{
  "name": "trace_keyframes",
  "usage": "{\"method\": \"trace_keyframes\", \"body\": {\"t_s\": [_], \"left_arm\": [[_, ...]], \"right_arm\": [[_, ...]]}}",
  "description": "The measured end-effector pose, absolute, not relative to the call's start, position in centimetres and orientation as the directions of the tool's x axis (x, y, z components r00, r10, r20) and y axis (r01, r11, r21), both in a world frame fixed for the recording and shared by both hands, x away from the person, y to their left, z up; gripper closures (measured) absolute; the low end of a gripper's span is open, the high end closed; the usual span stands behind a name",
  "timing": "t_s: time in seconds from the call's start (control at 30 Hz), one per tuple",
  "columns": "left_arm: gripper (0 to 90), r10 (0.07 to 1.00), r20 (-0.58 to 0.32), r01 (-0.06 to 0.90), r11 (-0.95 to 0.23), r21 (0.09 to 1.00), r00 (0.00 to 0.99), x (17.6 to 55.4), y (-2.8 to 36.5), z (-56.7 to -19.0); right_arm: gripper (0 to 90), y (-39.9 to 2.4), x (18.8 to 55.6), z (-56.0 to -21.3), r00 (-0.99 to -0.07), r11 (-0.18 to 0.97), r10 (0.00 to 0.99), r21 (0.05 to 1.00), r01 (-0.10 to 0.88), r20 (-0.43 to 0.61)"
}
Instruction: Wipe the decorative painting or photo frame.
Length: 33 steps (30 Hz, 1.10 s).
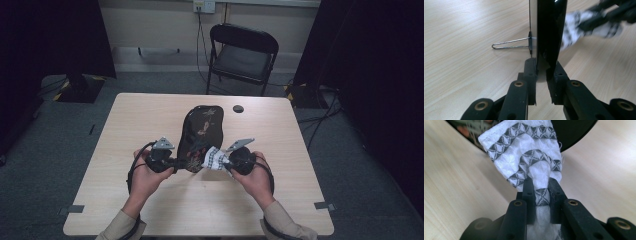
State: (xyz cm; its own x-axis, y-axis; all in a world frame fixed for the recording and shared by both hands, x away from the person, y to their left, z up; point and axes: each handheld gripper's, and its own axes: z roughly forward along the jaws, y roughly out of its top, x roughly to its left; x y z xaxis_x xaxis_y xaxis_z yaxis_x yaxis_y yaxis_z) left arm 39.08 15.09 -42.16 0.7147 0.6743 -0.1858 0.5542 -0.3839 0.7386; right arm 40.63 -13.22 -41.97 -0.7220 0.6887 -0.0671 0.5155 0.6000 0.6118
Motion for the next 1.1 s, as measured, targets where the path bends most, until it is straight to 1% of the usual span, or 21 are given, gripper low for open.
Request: {"method": "trace_keyframes", "body": {"t_s": [0.1, 0.3, 0.57, 0.7, 0.8, 1.1], "left_arm": [[78.7, 0.676, -0.185, 0.554, -0.383, 0.739, 0.714, 39.1, 15.1, -42.2], [78.7, 0.676, -0.182, 0.554, -0.386, 0.738, 0.714, 39.1, 15.1, -42.1], [78.7, 0.676, -0.187, 0.556, -0.381, 0.739, 0.712, 39.1, 15.0, -42.2], [78.8, 0.674, -0.183, 0.552, -0.385, 0.74, 0.716, 39.1, 15.0, -42.2], [78.8, 0.676, -0.18, 0.551, -0.385, 0.741, 0.715, 39.0, 14.9, -42.2], [78.8, 0.676, -0.182, 0.552, -0.383, 0.741, 0.714, 39.1, 14.9, -42.2]], "right_arm": [[79.8, -13.5, 40.9, -39.8, -0.72, 0.613, 0.686, 0.619, 0.491, -0.107], [79.8, -13.6, 41.5, -35.3, -0.716, 0.618, 0.68, 0.647, 0.447, -0.155], [79.8, -12.1, 42.1, -29.8, -0.717, 0.609, 0.67, 0.694, 0.383, -0.191], [79.8, -11.5, 42.3, -29.0, -0.715, 0.606, 0.671, 0.7, 0.377, -0.196], [79.8, -10.9, 42.3, -28.9, -0.72, 0.614, 0.664, 0.697, 0.371, -0.202], [79.8, -10.6, 42.0, -31.0, -0.735, 0.623, 0.652, 0.684, 0.38, -0.186]]}}
